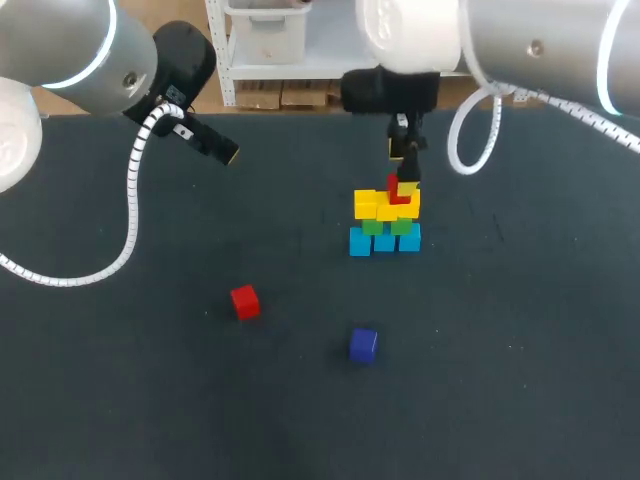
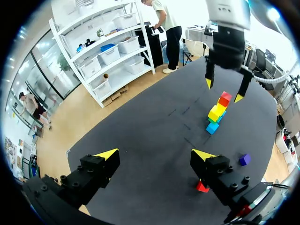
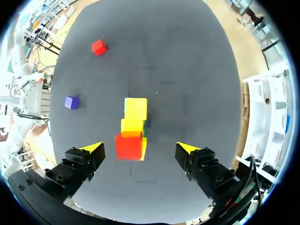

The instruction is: Place the blue cubes, place green cubes on the blue cubes, place the yellow cubes on the green cubes, then place the red cubes on the yellow cubes, and place purple cube on the red cubes.

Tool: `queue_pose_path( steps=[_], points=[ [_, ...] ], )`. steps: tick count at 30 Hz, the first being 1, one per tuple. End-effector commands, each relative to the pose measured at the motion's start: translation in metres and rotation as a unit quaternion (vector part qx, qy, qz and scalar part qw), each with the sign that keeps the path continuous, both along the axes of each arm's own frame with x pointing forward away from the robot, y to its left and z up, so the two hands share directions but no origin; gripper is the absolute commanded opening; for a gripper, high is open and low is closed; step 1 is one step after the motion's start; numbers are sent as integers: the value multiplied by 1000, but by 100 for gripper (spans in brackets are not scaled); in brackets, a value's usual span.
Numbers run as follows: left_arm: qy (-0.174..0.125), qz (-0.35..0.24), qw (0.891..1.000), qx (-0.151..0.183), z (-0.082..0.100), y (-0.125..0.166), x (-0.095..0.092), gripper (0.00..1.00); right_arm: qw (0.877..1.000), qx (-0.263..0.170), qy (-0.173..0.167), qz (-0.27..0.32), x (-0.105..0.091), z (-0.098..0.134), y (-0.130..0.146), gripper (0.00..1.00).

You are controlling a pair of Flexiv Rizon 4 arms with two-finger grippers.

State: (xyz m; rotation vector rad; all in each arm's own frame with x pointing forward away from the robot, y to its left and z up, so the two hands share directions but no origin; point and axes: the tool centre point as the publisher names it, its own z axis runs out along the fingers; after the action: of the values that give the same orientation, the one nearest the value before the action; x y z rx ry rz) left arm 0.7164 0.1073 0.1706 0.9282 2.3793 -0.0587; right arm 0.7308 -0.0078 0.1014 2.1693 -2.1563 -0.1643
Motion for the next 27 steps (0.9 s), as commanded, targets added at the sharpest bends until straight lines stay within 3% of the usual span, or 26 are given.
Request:
queue_pose_path(
  steps=[1, 10, 27],
  points=[
    [0, -2, 1000, -2, 0, 1, 0, 100, 1000, 15, -16, -7, -7, 12, -10, 100],
    [0, -2, 1000, -2, 0, 1, 0, 100, 994, 71, -61, -50, 8, 36, -30, 100],
    [0, -2, 1000, -2, 0, 1, 0, 100, 974, 100, -123, -160, 49, 65, -91, 100]
  ],
)
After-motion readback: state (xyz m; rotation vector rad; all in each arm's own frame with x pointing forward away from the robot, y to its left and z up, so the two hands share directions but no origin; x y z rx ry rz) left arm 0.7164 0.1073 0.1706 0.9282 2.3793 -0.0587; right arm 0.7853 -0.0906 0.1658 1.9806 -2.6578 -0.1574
